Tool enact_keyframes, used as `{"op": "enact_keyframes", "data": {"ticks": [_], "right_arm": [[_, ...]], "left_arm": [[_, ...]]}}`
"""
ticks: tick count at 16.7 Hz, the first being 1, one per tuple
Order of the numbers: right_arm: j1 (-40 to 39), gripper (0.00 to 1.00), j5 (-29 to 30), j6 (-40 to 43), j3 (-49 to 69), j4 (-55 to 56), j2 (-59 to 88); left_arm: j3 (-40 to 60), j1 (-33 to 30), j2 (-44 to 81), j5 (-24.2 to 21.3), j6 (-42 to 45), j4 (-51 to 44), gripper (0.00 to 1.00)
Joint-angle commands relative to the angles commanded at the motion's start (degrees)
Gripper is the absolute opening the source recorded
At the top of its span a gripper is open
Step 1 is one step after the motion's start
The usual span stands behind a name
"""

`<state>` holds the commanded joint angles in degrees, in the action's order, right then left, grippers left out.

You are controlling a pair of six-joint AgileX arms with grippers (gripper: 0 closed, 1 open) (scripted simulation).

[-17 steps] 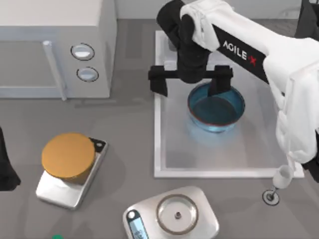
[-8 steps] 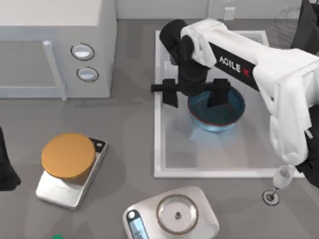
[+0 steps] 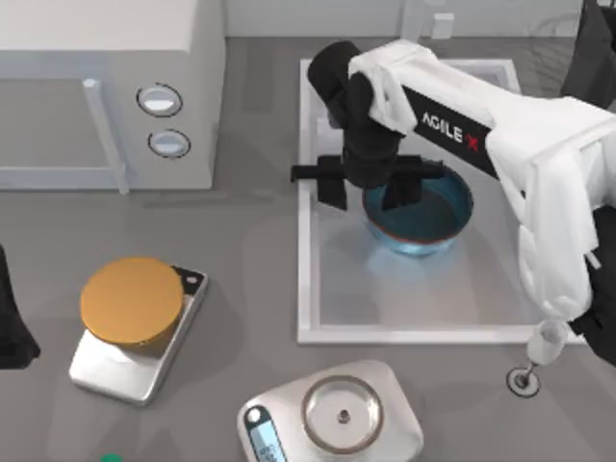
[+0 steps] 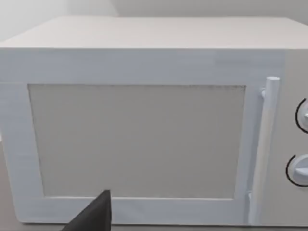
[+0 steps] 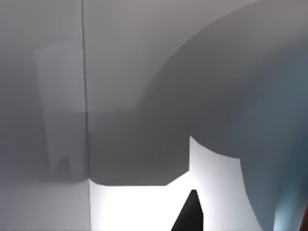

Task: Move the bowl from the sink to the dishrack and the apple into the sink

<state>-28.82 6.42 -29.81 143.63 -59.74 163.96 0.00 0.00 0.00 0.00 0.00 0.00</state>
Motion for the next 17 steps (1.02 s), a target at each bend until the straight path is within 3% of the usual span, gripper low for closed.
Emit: {"op": "enact_keyframes", "data": {"ticks": [5, 17], "right_arm": [[0.0, 0.02, 0.0, 0.0, 0.0, 0.0, 0.0], [-0.9, 0.0, 0.2, -1.0, -1.6, -1.1, -2.4]], "left_arm": [[0.0, 0.0, 0.0, 0.0, 0.0, 0.0, 1.0], [0.0, 0.0, 0.0, 0.0, 0.0, 0.0, 1.0]]}}
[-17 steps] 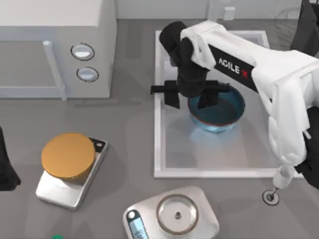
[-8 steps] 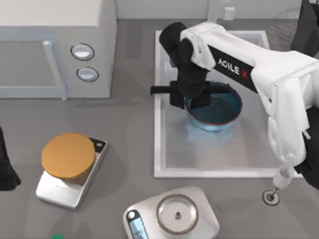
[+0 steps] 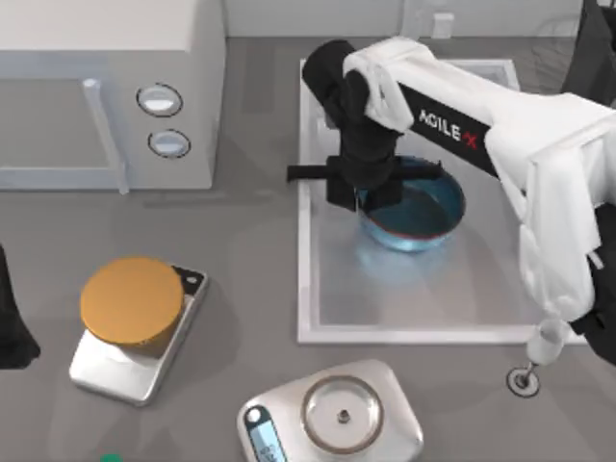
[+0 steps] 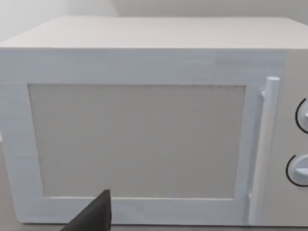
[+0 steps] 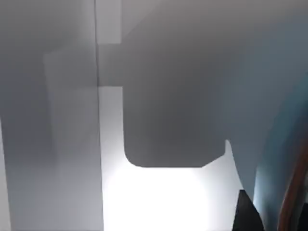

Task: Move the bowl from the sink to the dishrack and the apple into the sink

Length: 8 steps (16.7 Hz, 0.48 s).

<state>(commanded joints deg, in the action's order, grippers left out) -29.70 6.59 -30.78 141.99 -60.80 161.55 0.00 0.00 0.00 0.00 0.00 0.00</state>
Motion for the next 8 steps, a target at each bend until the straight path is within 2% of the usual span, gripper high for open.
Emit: {"op": "enact_keyframes", "data": {"ticks": [4, 8], "right_arm": [[-5.1, 0.0, 0.6, -4.9, -6.5, -5.5, -10.8], [-12.6, 0.0, 1.5, -12.3, -16.0, -13.8, -29.0]], "left_arm": [[0.0, 0.0, 0.0, 0.0, 0.0, 0.0, 1.0], [0.0, 0.0, 0.0, 0.0, 0.0, 0.0, 1.0]]}}
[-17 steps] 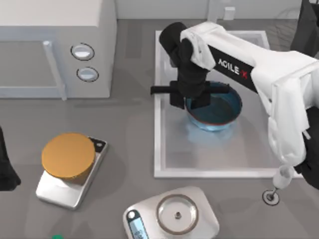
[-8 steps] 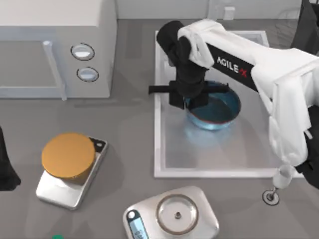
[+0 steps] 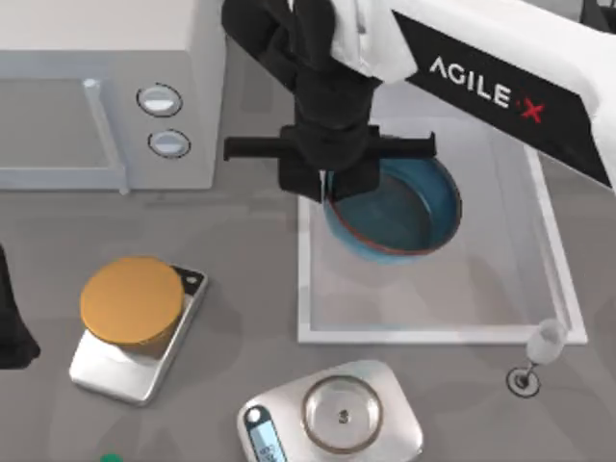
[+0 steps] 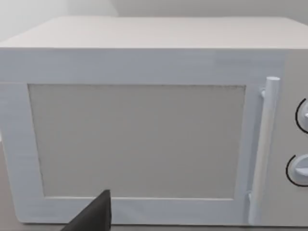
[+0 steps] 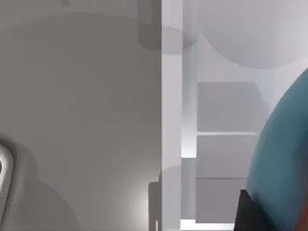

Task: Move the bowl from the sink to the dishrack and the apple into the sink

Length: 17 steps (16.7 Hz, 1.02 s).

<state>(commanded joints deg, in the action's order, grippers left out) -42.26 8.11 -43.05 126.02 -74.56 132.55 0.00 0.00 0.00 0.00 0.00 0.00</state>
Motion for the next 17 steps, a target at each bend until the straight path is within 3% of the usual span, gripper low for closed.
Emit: {"op": "enact_keyframes", "data": {"ticks": [7, 17], "right_arm": [[-12.1, 0.0, 1.5, -11.9, -16.0, -13.3, -28.1], [-12.5, 0.0, 0.1, -12.1, -18.7, -13.7, -32.9]], "left_arm": [[0.0, 0.0, 0.0, 0.0, 0.0, 0.0, 1.0], [0.0, 0.0, 0.0, 0.0, 0.0, 0.0, 1.0]]}}
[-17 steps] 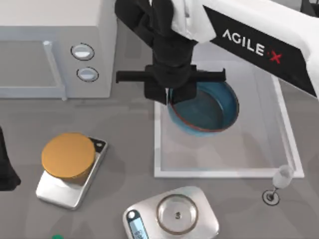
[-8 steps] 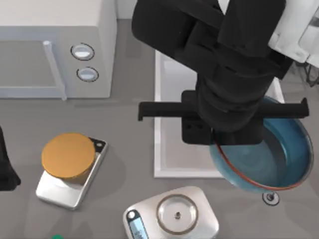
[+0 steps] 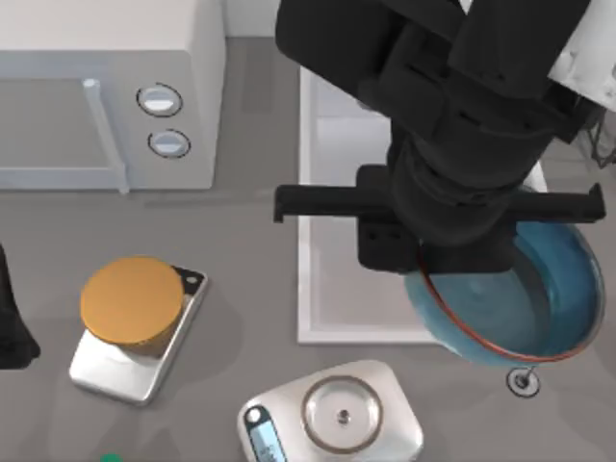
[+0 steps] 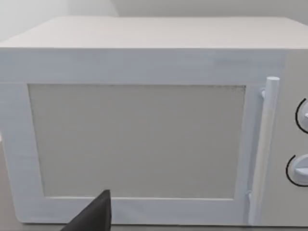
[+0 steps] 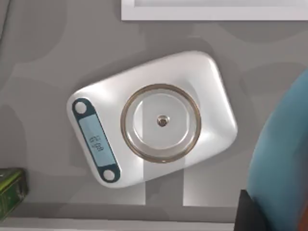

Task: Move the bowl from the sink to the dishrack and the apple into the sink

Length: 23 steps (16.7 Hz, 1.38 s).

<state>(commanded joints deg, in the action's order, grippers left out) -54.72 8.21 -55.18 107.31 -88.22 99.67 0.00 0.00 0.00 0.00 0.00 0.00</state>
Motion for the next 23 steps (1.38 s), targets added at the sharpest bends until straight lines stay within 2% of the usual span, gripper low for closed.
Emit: {"op": "enact_keyframes", "data": {"ticks": [5, 13, 16, 19, 23], "right_arm": [[12.1, 0.0, -9.3, 12.8, -1.2, 15.2, -7.7], [46.9, 0.0, -24.8, 37.0, -11.2, 59.5, -19.4], [60.5, 0.0, -28.1, 44.0, -18.1, 73.5, -21.8], [71.3, 0.0, -29.9, 49.6, -25.2, 82.8, -23.4], [78.4, 0.0, -30.9, 54.0, -31.2, 87.6, -24.6]], "left_arm": [[0.0, 0.0, 0.0, 0.0, 0.0, 0.0, 1.0], [0.0, 0.0, 0.0, 0.0, 0.0, 0.0, 1.0], [0.0, 0.0, 0.0, 0.0, 0.0, 0.0, 1.0], [0.0, 0.0, 0.0, 0.0, 0.0, 0.0, 1.0], [0.0, 0.0, 0.0, 0.0, 0.0, 0.0, 1.0]]}}
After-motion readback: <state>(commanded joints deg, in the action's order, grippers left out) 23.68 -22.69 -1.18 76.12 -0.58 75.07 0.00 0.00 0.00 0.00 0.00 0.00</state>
